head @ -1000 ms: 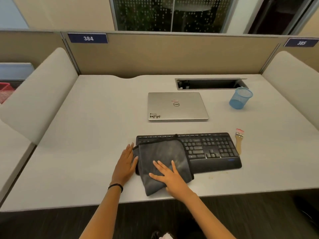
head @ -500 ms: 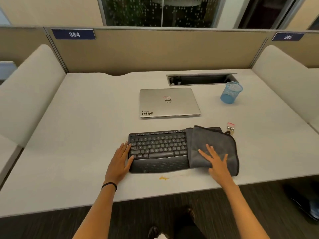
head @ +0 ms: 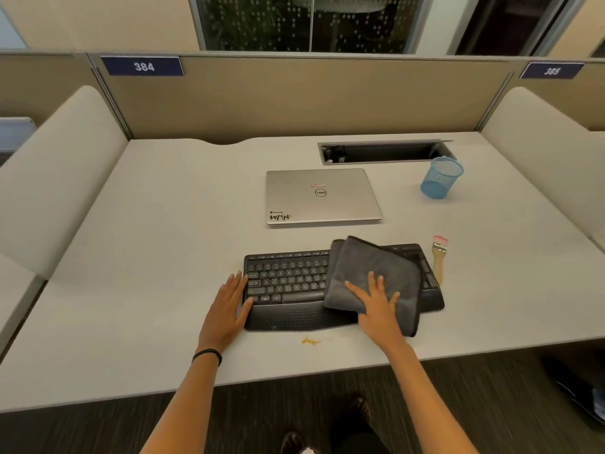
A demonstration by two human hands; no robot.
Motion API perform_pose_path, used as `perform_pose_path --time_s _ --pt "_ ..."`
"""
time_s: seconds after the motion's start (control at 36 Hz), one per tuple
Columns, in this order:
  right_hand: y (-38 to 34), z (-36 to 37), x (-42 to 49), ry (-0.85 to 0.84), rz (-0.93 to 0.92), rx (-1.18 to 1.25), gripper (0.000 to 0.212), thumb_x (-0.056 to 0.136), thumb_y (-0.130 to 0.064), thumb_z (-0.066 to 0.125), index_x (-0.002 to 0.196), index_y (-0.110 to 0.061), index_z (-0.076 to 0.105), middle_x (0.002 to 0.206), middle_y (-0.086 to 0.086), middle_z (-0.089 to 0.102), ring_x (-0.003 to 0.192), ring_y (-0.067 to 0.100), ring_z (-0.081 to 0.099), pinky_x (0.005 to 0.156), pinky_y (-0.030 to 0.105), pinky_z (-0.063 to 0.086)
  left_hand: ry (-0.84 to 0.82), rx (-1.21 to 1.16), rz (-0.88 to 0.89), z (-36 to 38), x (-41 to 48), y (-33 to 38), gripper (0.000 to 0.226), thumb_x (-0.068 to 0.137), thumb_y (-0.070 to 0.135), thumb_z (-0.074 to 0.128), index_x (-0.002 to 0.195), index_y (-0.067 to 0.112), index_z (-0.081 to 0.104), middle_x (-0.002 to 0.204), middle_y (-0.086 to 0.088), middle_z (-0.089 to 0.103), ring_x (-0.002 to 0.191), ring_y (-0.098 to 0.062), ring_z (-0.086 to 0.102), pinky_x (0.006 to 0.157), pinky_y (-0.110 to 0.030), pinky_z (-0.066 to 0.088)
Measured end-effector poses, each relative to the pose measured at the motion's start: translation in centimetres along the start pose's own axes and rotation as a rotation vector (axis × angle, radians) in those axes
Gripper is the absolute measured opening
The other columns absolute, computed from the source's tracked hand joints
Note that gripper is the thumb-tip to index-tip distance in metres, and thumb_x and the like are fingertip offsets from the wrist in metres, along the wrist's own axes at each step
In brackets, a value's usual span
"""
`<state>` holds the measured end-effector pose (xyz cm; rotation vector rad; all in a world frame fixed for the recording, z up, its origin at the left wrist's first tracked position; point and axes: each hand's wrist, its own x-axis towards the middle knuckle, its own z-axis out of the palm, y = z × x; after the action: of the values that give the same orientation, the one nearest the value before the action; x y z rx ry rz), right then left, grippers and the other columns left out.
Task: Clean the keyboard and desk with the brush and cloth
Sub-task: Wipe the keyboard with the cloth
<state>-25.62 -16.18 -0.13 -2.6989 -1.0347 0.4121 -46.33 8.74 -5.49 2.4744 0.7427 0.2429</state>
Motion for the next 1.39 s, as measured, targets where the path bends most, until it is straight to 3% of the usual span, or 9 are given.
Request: perform_pose_path --time_s 0.28,0.44,0.53,0.64,0.86,1.06,1.19,1.39 --pt "-8.1 2.2 0.3 -0.181 -0.456 -0.171 0.078 0.087 -0.005 0.048 0.145 -0.041 0.010 0.155 0.011 -0.016 0.140 0.031 -0.021 0.109 0.059 -0.013 0.001 -0.015 -0.006 0.0 0.0 0.1 0.086 0.082 0.078 0.003 0.149 0.025 0.011 0.153 0.013 0.003 0.143 -0.003 -0.002 0.115 -0.021 -0.002" --pt "-6.6 3.0 1.0 -0.190 -0.648 -0.143 0.076 0.087 -0.011 0.058 0.144 -0.040 0.019 0.156 0.004 -0.010 0.139 0.020 -0.021 0.109 0.053 -0.015 0.002 -0.039 -0.015 0.0 0.0 0.1 0.091 0.080 0.080 0.004 0.150 0.023 0.016 0.154 0.011 0.008 0.141 -0.002 0.000 0.115 -0.023 0.002" --pt "-4.6 1.6 1.8 -0.188 -0.587 -0.131 0.073 0.088 0.001 0.049 0.143 -0.041 0.025 0.157 0.002 -0.008 0.141 0.018 -0.018 0.112 0.056 -0.013 -0.004 -0.002 -0.014 0.1 -0.1 0.1 0.086 0.081 0.079 0.002 0.149 0.027 0.010 0.152 0.013 0.002 0.141 -0.002 -0.003 0.115 -0.023 0.000" --pt "-1.3 -1.0 2.9 -0.153 -0.361 -0.057 0.089 0.078 0.017 0.041 0.142 -0.042 0.026 0.157 0.000 -0.006 0.143 0.018 -0.011 0.110 0.054 -0.015 -0.006 0.000 -0.018 0.2 0.1 -0.2 0.083 0.083 0.077 0.004 0.149 0.027 0.011 0.154 0.013 0.004 0.142 -0.002 -0.002 0.115 -0.024 0.001" --pt "5.3 -3.4 3.5 0.043 0.139 -0.010 0.080 0.086 0.006 0.046 0.146 -0.036 0.014 0.157 0.008 0.003 0.144 0.024 -0.003 0.109 0.064 -0.002 0.002 -0.011 -0.010 0.3 0.1 -0.3 0.080 0.084 0.075 0.006 0.148 0.028 0.012 0.154 0.012 0.006 0.143 -0.002 -0.001 0.116 -0.024 0.001" --pt "2.8 -1.4 3.5 0.176 0.365 0.069 0.070 0.091 -0.002 0.047 0.146 -0.034 0.017 0.155 0.017 -0.003 0.143 0.032 -0.009 0.108 0.063 -0.004 0.020 -0.018 -0.012 0.3 0.2 -0.5 0.077 0.086 0.074 0.007 0.149 0.029 0.013 0.154 0.015 0.004 0.141 0.002 -0.004 0.117 -0.026 0.003" --pt "-0.9 -1.4 4.9 0.144 0.337 0.154 0.059 0.092 -0.003 0.045 0.142 -0.032 0.033 0.155 0.019 0.002 0.143 0.034 -0.005 0.109 0.062 -0.005 0.009 -0.008 -0.029 0.3 0.3 -0.6 0.077 0.085 0.074 0.006 0.148 0.031 0.007 0.154 0.016 0.000 0.141 0.004 -0.008 0.116 -0.024 0.000" --pt "-8.5 -0.1 6.1 -0.050 -0.034 0.141 0.064 0.087 0.004 0.041 0.139 -0.034 0.039 0.156 0.016 0.003 0.144 0.031 -0.004 0.114 0.054 -0.006 0.027 -0.019 -0.038 0.2 0.3 -0.2 0.079 0.083 0.076 0.002 0.147 0.029 0.004 0.153 0.016 -0.002 0.140 0.005 -0.009 0.112 -0.015 -0.007"
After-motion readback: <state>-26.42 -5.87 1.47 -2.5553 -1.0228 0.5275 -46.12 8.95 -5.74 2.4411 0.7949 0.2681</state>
